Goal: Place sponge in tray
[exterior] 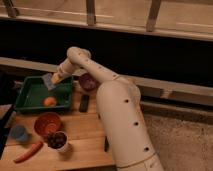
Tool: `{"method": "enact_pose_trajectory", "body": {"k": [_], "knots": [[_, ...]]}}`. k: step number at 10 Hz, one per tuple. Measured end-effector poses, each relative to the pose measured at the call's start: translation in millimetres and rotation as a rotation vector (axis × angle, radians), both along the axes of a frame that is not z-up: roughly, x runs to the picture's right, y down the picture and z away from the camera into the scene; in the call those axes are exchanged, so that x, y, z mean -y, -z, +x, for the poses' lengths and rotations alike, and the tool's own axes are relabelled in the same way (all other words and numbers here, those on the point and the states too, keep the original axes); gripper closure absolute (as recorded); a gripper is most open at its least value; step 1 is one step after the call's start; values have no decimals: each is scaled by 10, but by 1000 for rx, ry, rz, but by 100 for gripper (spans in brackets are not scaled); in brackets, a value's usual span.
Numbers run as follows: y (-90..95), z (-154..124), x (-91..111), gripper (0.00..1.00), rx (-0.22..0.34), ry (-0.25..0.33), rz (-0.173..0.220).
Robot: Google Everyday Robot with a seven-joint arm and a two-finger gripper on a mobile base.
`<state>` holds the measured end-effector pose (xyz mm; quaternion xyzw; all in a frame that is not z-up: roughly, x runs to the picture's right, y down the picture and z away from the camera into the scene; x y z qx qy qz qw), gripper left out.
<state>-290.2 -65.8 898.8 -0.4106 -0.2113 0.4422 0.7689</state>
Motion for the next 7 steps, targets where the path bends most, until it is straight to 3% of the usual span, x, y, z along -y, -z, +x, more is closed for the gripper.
{"method": "enact_pose_trajectory", "body": {"k": [7], "knots": [[-20,14,-14,58,-3,1,-1]]}}
